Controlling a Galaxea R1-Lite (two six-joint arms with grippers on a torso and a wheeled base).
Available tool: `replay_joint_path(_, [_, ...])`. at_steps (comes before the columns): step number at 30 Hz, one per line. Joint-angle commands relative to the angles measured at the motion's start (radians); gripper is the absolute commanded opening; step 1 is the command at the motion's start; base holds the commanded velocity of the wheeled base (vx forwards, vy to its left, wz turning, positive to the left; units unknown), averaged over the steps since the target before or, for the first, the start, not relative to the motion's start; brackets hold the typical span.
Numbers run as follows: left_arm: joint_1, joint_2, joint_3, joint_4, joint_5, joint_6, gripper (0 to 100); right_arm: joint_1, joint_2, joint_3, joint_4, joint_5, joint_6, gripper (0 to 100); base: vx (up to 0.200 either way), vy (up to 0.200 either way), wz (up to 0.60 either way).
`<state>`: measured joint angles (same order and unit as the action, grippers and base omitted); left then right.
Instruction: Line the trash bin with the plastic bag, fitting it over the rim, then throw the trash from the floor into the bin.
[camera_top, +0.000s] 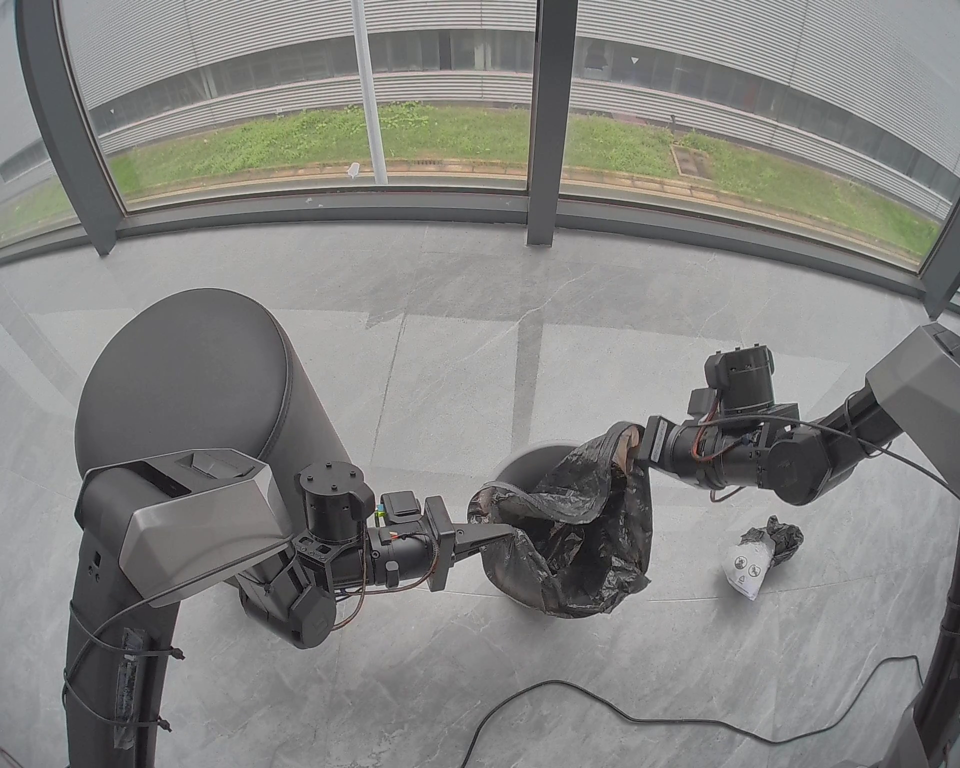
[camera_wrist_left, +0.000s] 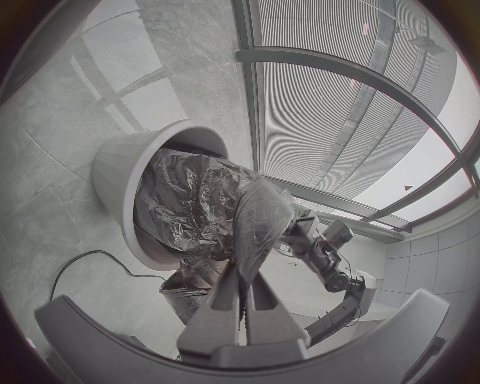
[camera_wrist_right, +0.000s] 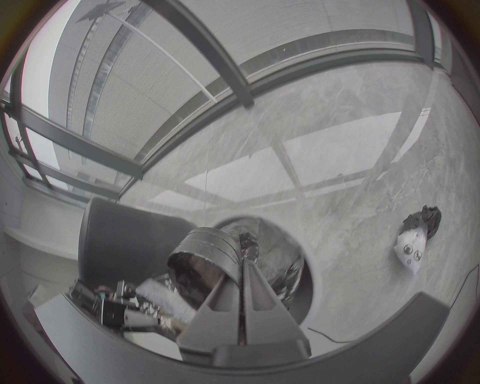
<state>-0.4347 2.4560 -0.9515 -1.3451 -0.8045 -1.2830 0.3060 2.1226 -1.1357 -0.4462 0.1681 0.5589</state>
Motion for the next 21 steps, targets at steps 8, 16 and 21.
replay_joint_path(8, [0.063,-0.060,0.117,0.009,0.002,0.024,0,0.110,0.010,0.088,-0.012,0.053,-0.039,0,0.000,0.000,0.00])
replay_joint_path(16, [0.051,-0.043,0.086,0.009,0.004,0.045,0,-0.048,0.022,0.076,-0.019,0.054,-0.280,0,0.000,0.000,0.00])
replay_joint_path(21, [0.030,0.006,-0.030,0.009,0.005,0.044,0,-0.194,0.040,0.079,-0.051,0.116,-0.402,0,0.000,0.000,0.00])
